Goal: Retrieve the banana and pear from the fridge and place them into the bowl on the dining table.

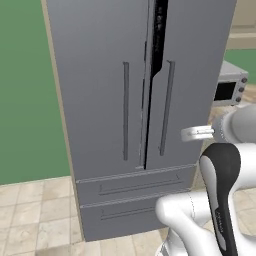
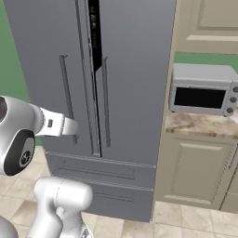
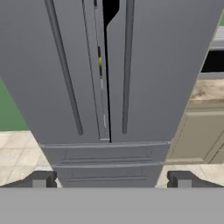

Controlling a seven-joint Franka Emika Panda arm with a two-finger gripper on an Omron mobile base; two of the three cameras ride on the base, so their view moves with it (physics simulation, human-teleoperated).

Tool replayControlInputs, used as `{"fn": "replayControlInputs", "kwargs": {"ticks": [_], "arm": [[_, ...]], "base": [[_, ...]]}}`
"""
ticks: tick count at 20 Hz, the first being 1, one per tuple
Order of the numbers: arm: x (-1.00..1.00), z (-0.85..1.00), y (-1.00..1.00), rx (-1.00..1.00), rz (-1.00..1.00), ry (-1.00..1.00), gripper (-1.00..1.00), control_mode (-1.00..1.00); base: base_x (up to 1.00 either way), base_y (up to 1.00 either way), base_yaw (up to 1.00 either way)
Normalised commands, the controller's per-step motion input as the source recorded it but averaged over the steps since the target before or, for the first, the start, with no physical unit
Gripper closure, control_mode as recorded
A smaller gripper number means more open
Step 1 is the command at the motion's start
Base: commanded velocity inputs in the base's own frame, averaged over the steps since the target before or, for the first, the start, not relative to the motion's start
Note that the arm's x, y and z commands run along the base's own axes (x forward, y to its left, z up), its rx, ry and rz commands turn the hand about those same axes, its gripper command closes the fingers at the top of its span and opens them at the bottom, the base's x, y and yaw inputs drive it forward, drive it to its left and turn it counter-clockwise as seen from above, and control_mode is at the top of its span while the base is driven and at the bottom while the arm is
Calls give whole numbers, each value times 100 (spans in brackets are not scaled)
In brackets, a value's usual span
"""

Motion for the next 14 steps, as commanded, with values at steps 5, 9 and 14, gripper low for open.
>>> {"fn": "replayControlInputs", "kwargs": {"ticks": [5,9,14], "arm": [[0,0,0,0,0,0,-100,100],[0,0,0,0,0,0,-100,100],[13,0,0,0,0,0,-100,-100]], "base": [[-40,6,0],[-18,9,0],[18,3,0]]}}
